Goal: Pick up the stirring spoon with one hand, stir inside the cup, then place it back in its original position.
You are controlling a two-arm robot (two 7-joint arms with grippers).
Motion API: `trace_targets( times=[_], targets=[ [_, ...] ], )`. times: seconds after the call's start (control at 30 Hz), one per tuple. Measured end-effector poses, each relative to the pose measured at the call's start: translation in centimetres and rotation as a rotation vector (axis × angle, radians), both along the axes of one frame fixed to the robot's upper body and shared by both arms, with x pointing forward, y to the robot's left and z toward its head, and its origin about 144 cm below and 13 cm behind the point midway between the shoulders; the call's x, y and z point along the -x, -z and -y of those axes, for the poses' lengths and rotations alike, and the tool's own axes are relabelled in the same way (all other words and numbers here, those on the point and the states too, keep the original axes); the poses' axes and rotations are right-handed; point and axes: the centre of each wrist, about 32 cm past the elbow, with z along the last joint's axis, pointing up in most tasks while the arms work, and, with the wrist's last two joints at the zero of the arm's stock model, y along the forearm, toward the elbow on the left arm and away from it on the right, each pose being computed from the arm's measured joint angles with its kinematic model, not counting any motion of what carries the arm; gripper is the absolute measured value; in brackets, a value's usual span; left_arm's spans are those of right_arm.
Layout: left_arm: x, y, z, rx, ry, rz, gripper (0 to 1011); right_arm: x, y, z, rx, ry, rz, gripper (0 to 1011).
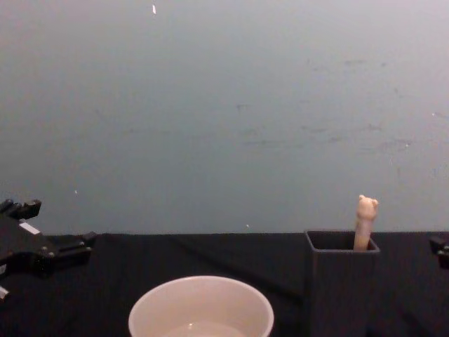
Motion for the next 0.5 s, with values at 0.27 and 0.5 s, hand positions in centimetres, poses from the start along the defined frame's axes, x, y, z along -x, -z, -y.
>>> trace_targets(
  times=[0.27, 0.5],
  targets=[
    [0.0, 0.0, 0.0, 0.0, 0.0, 0.0, 1002, 0.0, 0.0, 0.0, 0.0, 0.0, 0.0, 1000],
    [0.0, 0.0, 0.0, 0.0, 0.0, 0.0, 1001, 0.0, 0.0, 0.0, 0.0, 0.0, 0.0, 1000]
  ],
)
